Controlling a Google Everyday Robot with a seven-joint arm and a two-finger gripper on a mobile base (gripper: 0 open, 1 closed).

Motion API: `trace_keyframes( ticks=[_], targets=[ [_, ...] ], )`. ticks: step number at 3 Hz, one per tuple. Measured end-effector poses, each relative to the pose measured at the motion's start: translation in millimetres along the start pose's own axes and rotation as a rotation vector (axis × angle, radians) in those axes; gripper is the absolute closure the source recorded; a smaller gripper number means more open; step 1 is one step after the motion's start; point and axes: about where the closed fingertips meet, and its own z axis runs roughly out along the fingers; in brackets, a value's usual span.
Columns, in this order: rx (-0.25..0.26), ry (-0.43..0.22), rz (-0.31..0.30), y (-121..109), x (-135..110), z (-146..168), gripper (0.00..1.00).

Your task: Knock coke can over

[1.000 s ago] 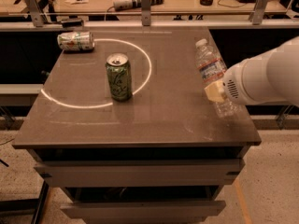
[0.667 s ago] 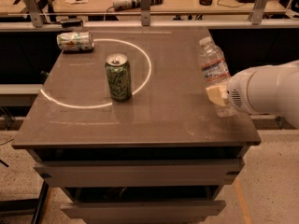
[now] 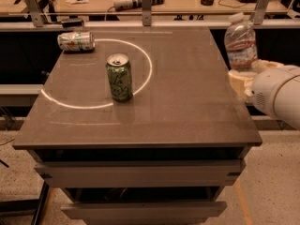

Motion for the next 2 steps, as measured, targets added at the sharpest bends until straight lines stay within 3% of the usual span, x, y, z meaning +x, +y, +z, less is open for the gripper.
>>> trace_keyframes(
  ticks=[1,2],
  targets=[
    [0.061,-0.152,-0.021,-37.8,-30.0,-15.4,1.0],
    [0.039,-0.229,-0.034,-32.5,-48.4,-17.9,1.0]
  ],
)
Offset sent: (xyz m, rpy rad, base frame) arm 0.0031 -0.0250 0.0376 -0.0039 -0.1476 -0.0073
